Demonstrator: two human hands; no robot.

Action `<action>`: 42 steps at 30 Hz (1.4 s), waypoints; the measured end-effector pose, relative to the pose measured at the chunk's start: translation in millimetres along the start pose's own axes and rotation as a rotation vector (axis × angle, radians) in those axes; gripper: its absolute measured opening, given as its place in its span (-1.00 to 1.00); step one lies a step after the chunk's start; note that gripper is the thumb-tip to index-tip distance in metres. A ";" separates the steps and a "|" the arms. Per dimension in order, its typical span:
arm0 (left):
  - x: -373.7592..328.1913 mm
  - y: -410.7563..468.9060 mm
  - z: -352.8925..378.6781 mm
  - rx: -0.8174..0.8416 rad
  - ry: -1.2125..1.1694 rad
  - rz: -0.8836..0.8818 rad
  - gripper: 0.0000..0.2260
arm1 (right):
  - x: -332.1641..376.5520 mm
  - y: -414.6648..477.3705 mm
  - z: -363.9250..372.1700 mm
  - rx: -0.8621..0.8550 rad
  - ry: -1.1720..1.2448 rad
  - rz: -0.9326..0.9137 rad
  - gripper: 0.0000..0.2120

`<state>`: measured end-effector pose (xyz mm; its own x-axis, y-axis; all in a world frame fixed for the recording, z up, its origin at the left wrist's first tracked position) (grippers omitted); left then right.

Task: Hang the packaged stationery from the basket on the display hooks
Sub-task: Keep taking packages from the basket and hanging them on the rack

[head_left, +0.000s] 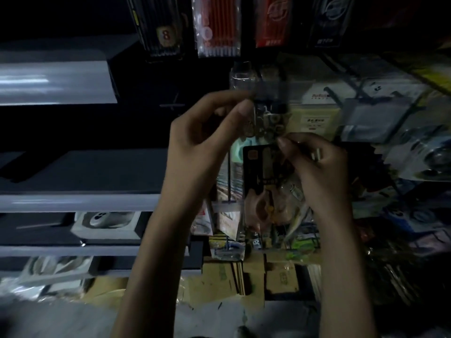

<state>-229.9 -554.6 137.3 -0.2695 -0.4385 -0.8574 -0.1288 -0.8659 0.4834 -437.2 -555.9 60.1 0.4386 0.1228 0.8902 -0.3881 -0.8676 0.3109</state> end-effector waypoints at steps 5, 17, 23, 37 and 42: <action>-5.5 4.0 3.5 0.061 0.074 0.020 -0.83 | 17.8 2.3 -1.0 0.051 -0.027 -0.038 -0.93; -2.1 7.8 -2.7 0.140 0.177 0.040 -0.78 | 33.6 6.8 10.5 -0.054 0.008 -0.069 -0.83; 3.5 8.6 -3.3 0.136 0.129 0.035 -0.77 | 33.9 15.1 14.4 -0.086 0.046 -0.069 -0.77; 3.7 8.3 -2.1 0.121 0.111 0.048 -0.79 | 37.8 21.2 12.2 -0.145 0.104 -0.078 -0.64; 4.2 6.9 -2.8 0.117 0.110 0.054 -0.78 | 40.1 19.0 13.7 -0.178 0.077 -0.107 -0.69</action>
<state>-229.3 -563.1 136.6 -0.1740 -0.5127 -0.8408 -0.2292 -0.8092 0.5409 -415.9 -574.0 97.2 0.4242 0.2521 0.8698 -0.4826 -0.7498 0.4527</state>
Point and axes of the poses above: each hand's wrist, its own y-axis towards the middle knuckle, its own z-axis out of the palm, x = y × z, the point moved 8 cm from there along y, towards the middle knuckle, and after that the axes turned 14 degrees about -y, right-handed, at the moved point
